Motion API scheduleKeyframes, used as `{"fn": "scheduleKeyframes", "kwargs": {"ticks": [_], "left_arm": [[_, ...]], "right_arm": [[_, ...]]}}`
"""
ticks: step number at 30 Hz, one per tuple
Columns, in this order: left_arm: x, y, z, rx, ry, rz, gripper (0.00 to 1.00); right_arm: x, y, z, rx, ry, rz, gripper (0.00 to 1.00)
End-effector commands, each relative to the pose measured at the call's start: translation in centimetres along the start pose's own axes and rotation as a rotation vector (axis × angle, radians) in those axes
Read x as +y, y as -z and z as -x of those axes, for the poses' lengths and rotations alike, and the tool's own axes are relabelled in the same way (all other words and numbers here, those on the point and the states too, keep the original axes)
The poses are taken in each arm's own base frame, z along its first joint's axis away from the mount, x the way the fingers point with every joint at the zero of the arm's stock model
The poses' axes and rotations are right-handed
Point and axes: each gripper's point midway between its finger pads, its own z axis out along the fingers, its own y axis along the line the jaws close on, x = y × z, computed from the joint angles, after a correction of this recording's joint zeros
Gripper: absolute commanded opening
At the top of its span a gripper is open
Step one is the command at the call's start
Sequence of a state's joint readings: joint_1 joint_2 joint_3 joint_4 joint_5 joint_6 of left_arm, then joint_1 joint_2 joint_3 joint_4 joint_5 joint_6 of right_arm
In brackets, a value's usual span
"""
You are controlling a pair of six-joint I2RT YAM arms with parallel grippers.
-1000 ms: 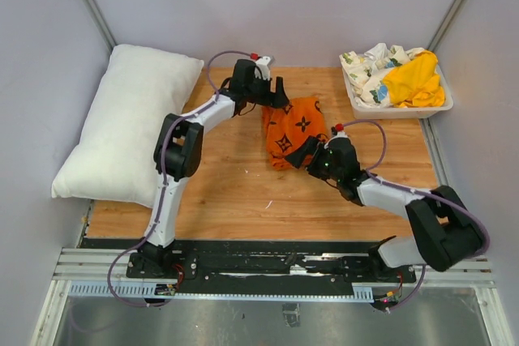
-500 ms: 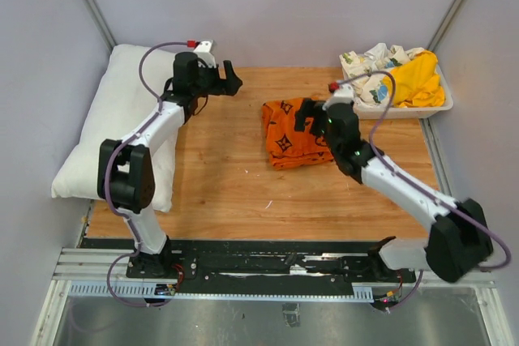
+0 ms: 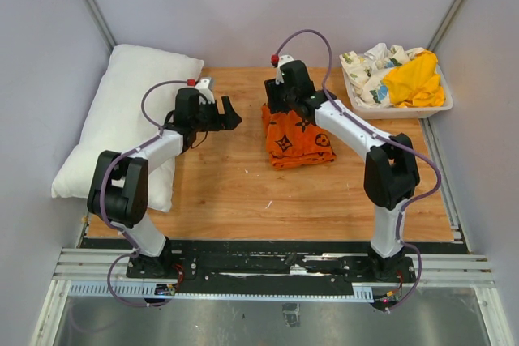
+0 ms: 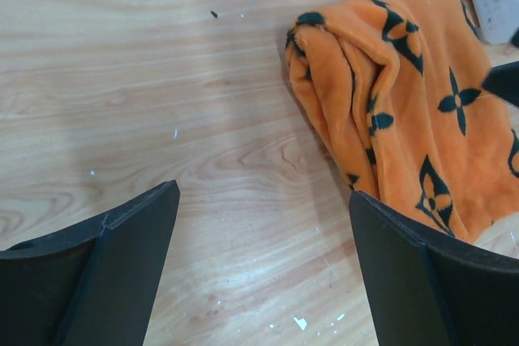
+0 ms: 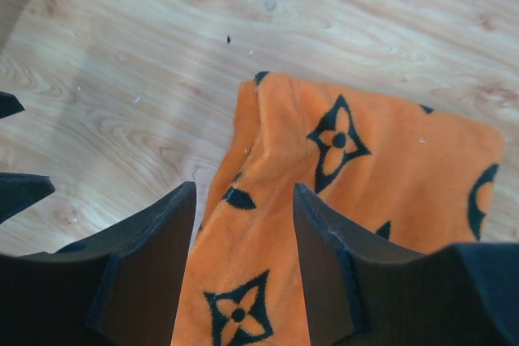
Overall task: Remove the pillowcase from the pillow
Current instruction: Adjust the pillowcase at the center of the board.
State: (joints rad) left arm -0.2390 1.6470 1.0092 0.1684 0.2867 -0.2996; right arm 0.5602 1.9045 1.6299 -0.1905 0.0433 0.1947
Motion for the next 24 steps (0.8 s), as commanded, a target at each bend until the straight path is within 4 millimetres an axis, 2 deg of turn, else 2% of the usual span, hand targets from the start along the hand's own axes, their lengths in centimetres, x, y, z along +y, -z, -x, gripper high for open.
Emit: {"fn": "scheduleKeyframes", "kwargs": {"ticks": [1, 2, 4, 9, 15, 24], "left_arm": [[-1.6, 0.3, 2.0, -0.081, 0.005, -0.065, 0.9], [-1.6, 0.3, 1.9, -0.079, 0.008, -0.068, 0.9], [-1.6, 0.3, 1.7, -0.077, 0.008, -0.069, 0.9], [-1.3, 0.0, 1.1, -0.058, 0.008, -0.066, 0.9], [-1.0, 0.2, 0.7, -0.046, 0.0, -0.046, 0.9], [-0.7, 0.3, 0.7, -0.037, -0.011, -0.028, 0.9]], "right_arm": [[0.2, -0.9, -3.2, 0.154, 0.023, 0.045, 0.52], [0.2, -0.9, -3.0, 0.149, 0.024, 0.046, 0.52], [0.0, -2.2, -4.2, 0.183, 0.032, 0.04, 0.52], [-0.2, -4.1, -4.8, 0.216, 0.056, 0.029, 0.51], [-0.7, -6.0, -6.1, 0.253, 0.071, 0.003, 0.42], [-1.1, -7.1, -7.1, 0.263, 0.063, -0.024, 0.22]]}}
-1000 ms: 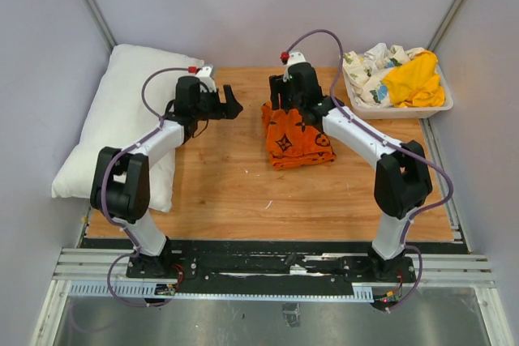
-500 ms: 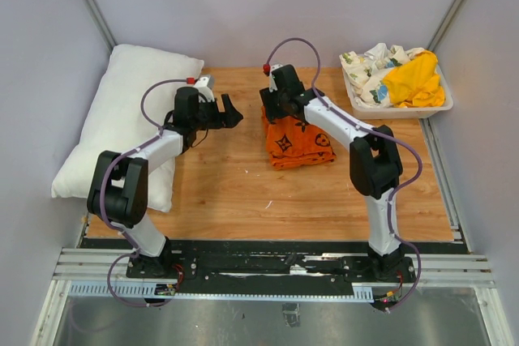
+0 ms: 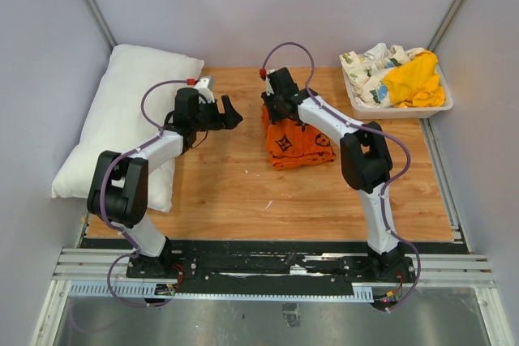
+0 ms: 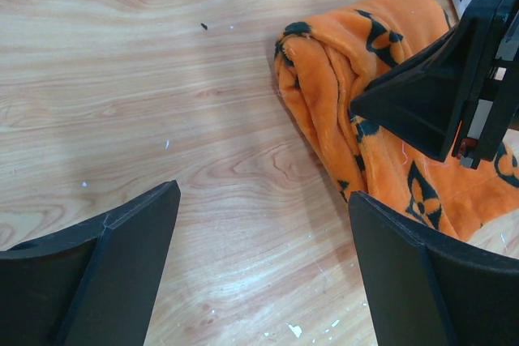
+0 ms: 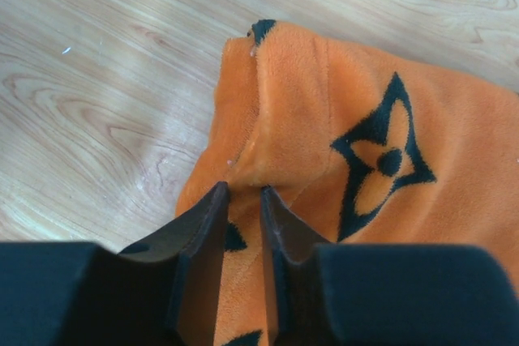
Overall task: Remove the pillowcase from the pillow
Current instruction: Adjust the pillowcase at the center of the board.
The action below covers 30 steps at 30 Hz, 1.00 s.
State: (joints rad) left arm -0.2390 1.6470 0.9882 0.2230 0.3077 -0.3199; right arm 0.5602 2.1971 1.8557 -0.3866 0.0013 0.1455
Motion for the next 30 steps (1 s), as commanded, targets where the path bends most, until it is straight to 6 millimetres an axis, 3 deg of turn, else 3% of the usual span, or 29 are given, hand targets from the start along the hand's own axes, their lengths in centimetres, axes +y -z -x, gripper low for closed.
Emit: {"fn": "scheduleKeyframes", "kwargs": {"ticks": [1, 3, 4, 13, 14, 16, 19, 25, 30], "left_arm": [[-0.2, 0.4, 0.5, -0.012, -0.022, 0.003, 0.9], [-0.2, 0.4, 0.5, -0.01, -0.023, 0.005, 0.9], [0.0, 0.5, 0.4, -0.007, -0.027, 0.012, 0.9], [0.1, 0.5, 0.2, 0.0, -0.029, 0.017, 0.9], [0.2, 0.5, 0.2, 0.001, -0.028, 0.019, 0.9], [0.1, 0.5, 0.2, 0.0, -0.029, 0.02, 0.9], [0.1, 0.6, 0.3, -0.001, -0.029, 0.02, 0.9], [0.0, 0.6, 0.3, -0.001, -0.028, 0.016, 0.9], [0.2, 0.7, 0.1, 0.003, -0.032, 0.023, 0.9]], "right_arm": [[-1.3, -0.5, 0.3, -0.001, -0.005, -0.04, 0.19], [-1.3, -0.6, 0.2, 0.001, -0.007, -0.042, 0.12], [-0.9, -0.5, 0.3, -0.002, -0.011, -0.026, 0.01], [1.7, 1.2, -0.8, 0.019, -0.017, 0.056, 0.01], [1.8, 1.7, -1.0, 0.02, -0.019, 0.06, 0.08], [1.7, 2.7, -1.1, 0.015, -0.022, 0.048, 0.41], [1.7, 4.2, -1.1, -0.011, 0.016, 0.008, 0.6], [3.0, 6.8, -1.0, -0.043, 0.086, -0.006, 0.63], [4.3, 7.0, -2.9, 0.006, 0.177, -0.021, 0.62]]}}
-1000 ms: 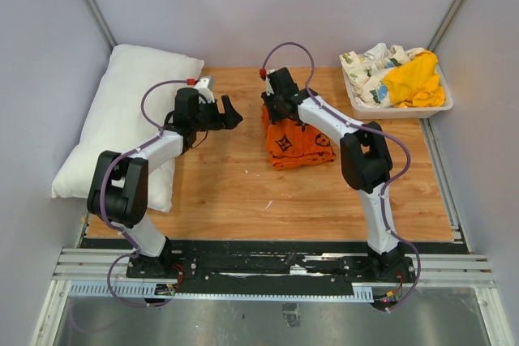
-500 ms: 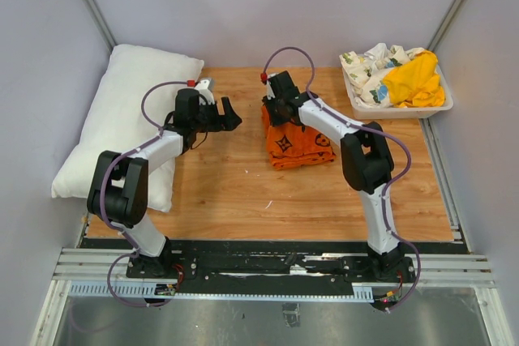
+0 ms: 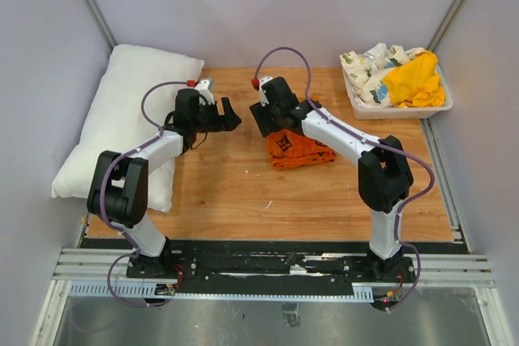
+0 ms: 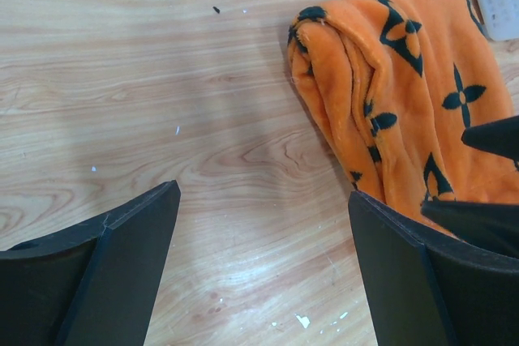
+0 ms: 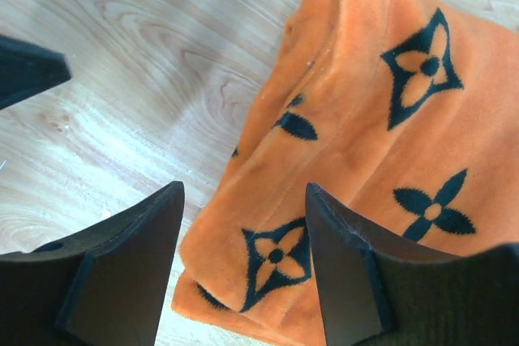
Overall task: Remove the pillowcase from the pillow
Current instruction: Adjust the pillowcase at the center of the board.
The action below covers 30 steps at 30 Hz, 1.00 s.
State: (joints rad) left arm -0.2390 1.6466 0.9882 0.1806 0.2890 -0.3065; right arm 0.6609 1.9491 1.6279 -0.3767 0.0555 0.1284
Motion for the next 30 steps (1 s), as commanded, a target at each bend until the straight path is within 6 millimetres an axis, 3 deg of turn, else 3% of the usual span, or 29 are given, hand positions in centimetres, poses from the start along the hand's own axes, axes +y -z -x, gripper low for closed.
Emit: {"fn": "scheduleKeyframes", "kwargs": {"ticks": [1, 11, 19, 21, 30], "left_arm": [[-0.4, 0.6, 0.9, -0.029, -0.031, -0.007, 0.9], [-0.4, 0.5, 0.8, -0.025, -0.033, -0.007, 0.9], [-0.2, 0.2, 0.4, -0.011, -0.025, -0.007, 0.9], [-0.3, 0.1, 0.3, -0.01, -0.024, -0.01, 0.9], [-0.2, 0.1, 0.3, -0.007, -0.025, -0.009, 0.9]], "right_arm": [[0.9, 0.2, -1.9, 0.056, 0.102, -0.042, 0.62], [1.3, 0.2, -4.0, 0.148, 0.136, -0.051, 0.5], [3.0, 0.4, -6.4, 0.209, 0.174, -0.021, 0.5], [3.3, -0.4, -7.6, 0.241, 0.185, -0.019, 0.52], [3.4, -1.1, -8.0, 0.27, 0.205, -0.026, 0.51]]}}
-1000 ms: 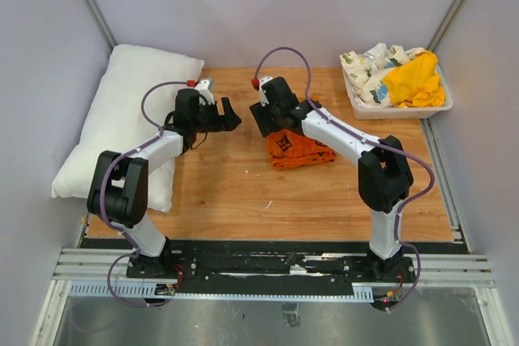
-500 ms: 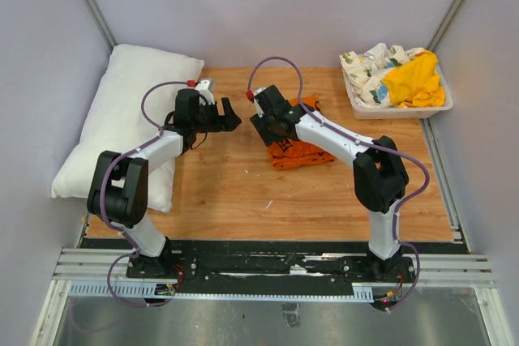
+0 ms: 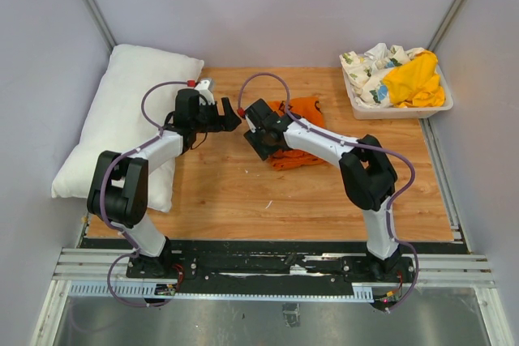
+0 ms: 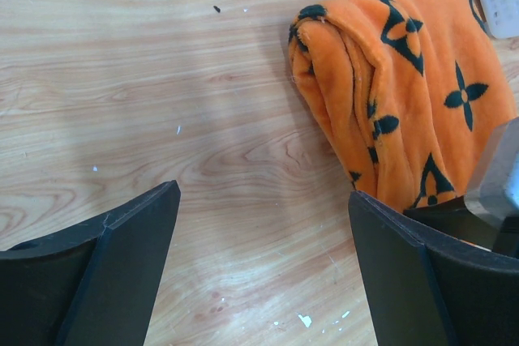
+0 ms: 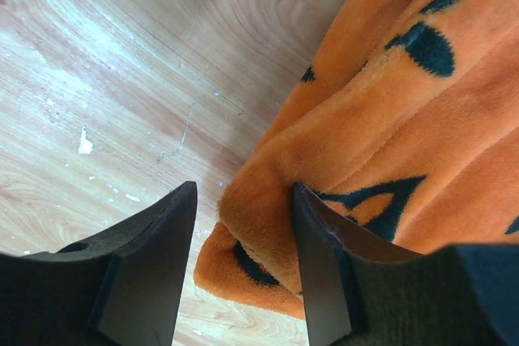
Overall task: Remove the pillowcase from the pillow
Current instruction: Adjust the pillowcase at the center of the board.
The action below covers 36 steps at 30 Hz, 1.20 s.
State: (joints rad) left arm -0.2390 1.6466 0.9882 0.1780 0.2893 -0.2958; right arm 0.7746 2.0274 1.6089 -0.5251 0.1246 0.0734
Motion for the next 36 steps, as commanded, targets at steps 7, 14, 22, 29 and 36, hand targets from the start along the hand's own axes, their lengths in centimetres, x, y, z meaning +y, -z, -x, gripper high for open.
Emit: {"fn": "scheduleKeyframes", "kwargs": {"ticks": [7, 14, 22, 29, 36], "left_arm": [[-0.2, 0.1, 0.4, -0.01, -0.018, -0.004, 0.9], [-0.1, -0.2, 0.2, -0.004, -0.016, -0.008, 0.9], [0.0, 0.0, 0.2, -0.004, -0.023, -0.001, 0.89], [-0.1, -0.1, 0.0, 0.003, -0.018, -0.008, 0.89], [-0.2, 0.0, -0.2, 0.004, -0.016, -0.012, 0.89]], "right_arm": [[-0.7, 0.5, -0.4, 0.028, 0.024, -0.047, 0.4], [-1.1, 0.7, -0.3, 0.019, 0.024, -0.067, 0.24], [-1.6, 2.7, 0.7, -0.028, 0.012, -0.081, 0.22], [-1.5, 5.0, 0.5, -0.065, -0.034, -0.016, 0.18], [-1.7, 5.3, -2.0, -0.035, -0.078, 0.017, 0.07]]}}
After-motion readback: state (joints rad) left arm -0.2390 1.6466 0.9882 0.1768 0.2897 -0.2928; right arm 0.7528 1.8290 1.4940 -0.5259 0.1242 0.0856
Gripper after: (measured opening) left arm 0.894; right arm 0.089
